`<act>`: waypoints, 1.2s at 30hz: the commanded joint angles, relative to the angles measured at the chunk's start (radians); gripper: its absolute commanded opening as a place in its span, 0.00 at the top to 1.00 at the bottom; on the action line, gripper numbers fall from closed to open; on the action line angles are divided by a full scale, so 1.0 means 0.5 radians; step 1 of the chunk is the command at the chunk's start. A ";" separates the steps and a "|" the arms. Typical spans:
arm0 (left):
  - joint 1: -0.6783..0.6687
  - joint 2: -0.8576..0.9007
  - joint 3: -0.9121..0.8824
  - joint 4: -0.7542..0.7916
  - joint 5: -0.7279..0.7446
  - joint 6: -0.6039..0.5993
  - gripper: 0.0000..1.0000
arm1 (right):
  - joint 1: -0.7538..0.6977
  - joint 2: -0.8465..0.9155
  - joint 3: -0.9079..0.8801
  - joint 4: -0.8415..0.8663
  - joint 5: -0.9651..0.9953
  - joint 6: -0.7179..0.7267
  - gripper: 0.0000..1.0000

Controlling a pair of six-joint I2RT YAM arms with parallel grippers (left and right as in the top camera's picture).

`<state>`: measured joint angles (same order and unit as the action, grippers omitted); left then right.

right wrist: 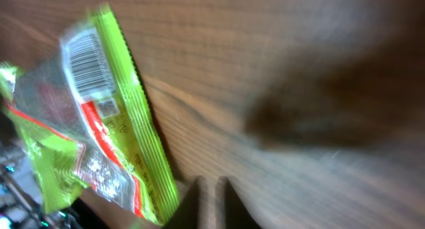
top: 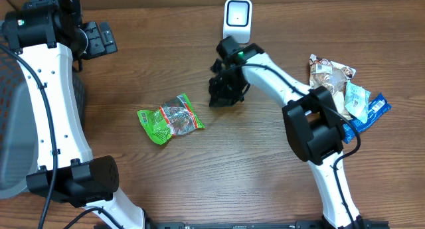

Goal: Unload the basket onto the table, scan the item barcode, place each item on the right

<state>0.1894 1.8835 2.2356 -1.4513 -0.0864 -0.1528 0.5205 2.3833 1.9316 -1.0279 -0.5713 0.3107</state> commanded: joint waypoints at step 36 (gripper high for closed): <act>-0.014 0.020 0.011 0.001 0.004 0.037 0.00 | 0.128 0.024 -0.011 0.066 0.012 0.162 0.96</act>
<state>0.1894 1.8835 2.2356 -1.4513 -0.0864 -0.1528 0.6209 2.4062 1.9293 -0.9810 -0.5579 0.4397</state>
